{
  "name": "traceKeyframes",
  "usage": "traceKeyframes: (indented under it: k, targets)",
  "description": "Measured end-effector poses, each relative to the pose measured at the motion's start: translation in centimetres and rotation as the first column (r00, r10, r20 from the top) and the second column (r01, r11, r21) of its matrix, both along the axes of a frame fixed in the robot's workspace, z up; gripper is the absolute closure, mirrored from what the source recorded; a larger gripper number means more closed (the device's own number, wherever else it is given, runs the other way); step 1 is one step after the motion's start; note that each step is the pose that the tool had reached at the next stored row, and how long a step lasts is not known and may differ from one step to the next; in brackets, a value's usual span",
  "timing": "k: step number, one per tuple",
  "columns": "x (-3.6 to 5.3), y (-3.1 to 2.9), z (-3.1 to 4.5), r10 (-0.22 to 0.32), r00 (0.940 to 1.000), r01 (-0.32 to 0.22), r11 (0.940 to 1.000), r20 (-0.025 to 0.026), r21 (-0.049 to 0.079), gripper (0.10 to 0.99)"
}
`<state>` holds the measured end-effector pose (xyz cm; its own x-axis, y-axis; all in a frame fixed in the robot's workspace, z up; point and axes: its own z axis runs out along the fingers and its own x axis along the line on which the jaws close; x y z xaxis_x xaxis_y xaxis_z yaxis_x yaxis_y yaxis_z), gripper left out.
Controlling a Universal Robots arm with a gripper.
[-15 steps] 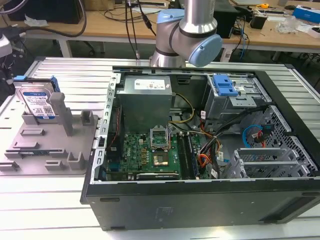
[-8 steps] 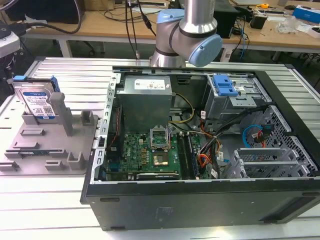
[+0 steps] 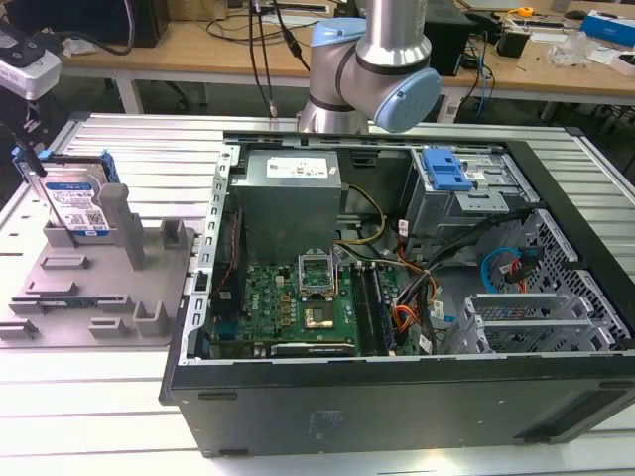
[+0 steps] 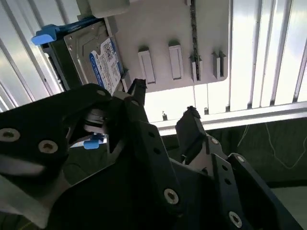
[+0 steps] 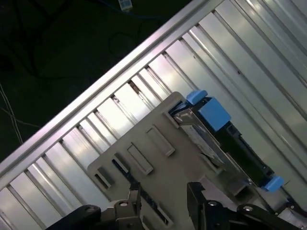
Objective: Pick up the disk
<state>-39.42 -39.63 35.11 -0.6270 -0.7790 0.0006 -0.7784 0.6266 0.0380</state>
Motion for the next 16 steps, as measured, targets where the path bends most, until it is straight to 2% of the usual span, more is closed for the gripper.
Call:
traceKeyframes:
  k: [2, 3, 4, 7, 8, 11, 14, 16]
  targets:
    - [0.0, 0.01, 0.0, 0.049, 0.9988, -0.049, 0.9988, -0.0002, -0.004, 0.424]
    - [-0.01, 0.01, 0.01, 0.06, 0.9982, -0.06, 0.9982, -0.0001, -0.011, 0.424]
    - [-0.01, 0.0, 0.0, 0.066, 0.9978, -0.066, 0.9977, 0.0021, -0.014, 0.424]
    - [0.01, 0.0, -0.01, 0.102, 0.9947, -0.102, 0.9946, 0.0064, -0.018, 0.424]
    - [0.0, 0.0, -0.01, 0.13, 0.9914, -0.13, 0.9913, 0.0074, -0.018, 0.424]
    - [0.0, 0.0, -0.02, 0.208, 0.9781, -0.208, 0.978, 0.0084, -0.019, 0.424]
    - [0.0, 0.0, -0.05, 0.325, 0.9457, -0.324, 0.9457, 0.0108, -0.019, 0.424]
    - [0.0, 0.0, -0.05, 0.358, 0.9336, -0.358, 0.9336, 0.0114, -0.02, 0.424]
